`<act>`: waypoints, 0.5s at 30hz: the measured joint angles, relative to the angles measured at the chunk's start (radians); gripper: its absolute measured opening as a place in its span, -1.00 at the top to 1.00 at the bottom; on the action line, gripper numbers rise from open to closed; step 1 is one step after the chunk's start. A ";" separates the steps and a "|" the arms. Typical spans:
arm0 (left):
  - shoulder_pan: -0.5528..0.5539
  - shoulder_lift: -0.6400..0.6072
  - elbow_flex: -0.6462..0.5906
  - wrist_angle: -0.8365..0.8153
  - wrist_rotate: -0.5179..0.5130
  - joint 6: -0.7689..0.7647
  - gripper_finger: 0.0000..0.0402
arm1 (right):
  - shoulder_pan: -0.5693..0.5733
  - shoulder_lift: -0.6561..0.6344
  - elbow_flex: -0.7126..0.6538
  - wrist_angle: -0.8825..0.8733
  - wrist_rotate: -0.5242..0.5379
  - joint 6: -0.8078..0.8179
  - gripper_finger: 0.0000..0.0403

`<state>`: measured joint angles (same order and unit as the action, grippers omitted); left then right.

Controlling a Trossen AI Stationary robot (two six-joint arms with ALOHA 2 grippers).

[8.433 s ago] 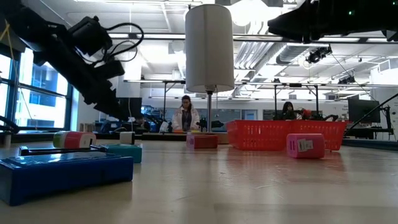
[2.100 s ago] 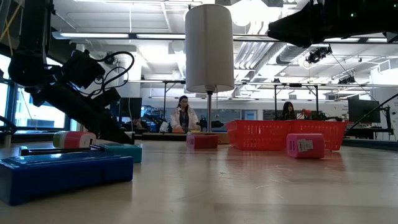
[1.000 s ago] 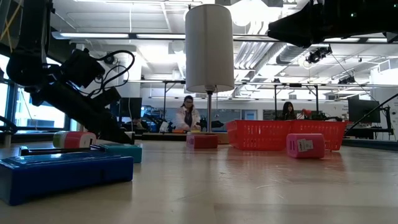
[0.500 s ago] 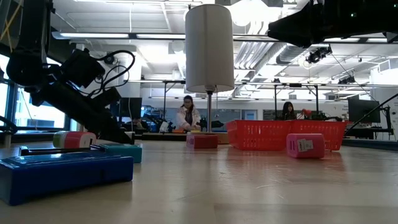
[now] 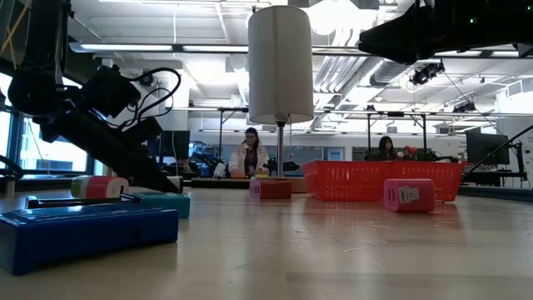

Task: Pick & Place Office items
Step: Put the white charger adapter into the right red bin

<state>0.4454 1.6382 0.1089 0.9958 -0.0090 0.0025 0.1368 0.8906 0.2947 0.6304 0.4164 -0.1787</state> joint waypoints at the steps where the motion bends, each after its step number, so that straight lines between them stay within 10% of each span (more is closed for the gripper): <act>1: 0.000 0.000 0.000 0.000 -0.001 0.000 0.37 | 0.000 0.000 0.000 0.000 0.000 0.000 -0.19; 15: 0.001 0.000 0.000 0.000 0.008 -0.003 0.30 | 0.000 0.000 0.000 0.000 0.000 0.002 -0.19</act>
<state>0.4461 1.6386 0.1089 0.9958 -0.0010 -0.0006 0.1371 0.8906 0.2947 0.6304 0.4168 -0.1764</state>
